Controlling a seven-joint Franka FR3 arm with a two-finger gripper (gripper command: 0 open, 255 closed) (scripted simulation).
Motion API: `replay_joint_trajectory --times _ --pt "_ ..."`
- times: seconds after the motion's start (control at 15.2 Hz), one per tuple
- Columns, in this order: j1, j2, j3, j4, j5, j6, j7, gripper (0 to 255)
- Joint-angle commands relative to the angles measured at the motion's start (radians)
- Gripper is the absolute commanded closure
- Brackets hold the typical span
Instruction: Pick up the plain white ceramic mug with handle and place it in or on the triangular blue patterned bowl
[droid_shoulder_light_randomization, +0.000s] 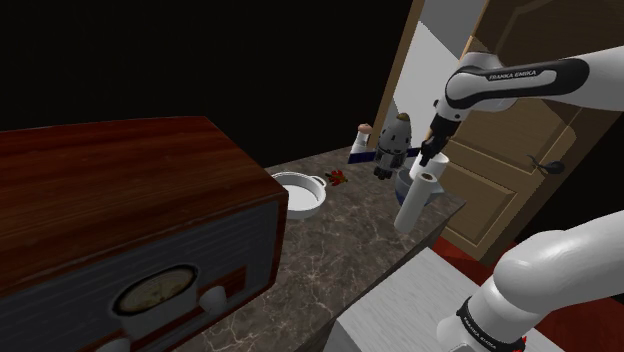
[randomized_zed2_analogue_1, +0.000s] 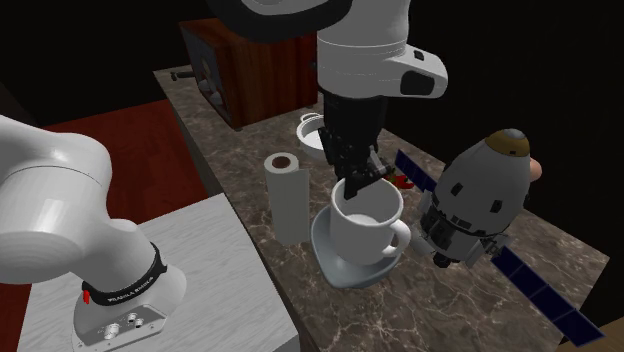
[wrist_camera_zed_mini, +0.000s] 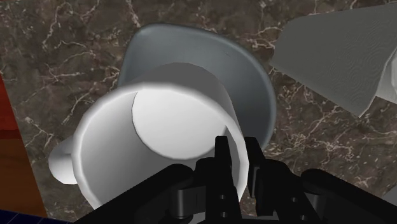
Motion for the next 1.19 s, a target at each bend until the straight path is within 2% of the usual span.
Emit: replay_joint_trajectory --times 0.0,0.33,0.4,0.73,0.99,1.12 --pt "0.000 0.001 0.000 -0.003 0.000 0.005 0.000 255" --pt "0.000 0.001 0.000 -0.003 0.000 0.005 0.000 255" --pt "0.000 0.001 0.000 -0.003 0.000 0.005 0.000 0" --pt "0.000 0.001 0.000 -0.003 0.000 0.005 0.000 0" --pt "0.002 -0.022 0.014 0.106 0.005 -0.127 0.001 0" --pt "0.002 -0.022 0.014 0.106 0.005 -0.127 0.001 0"
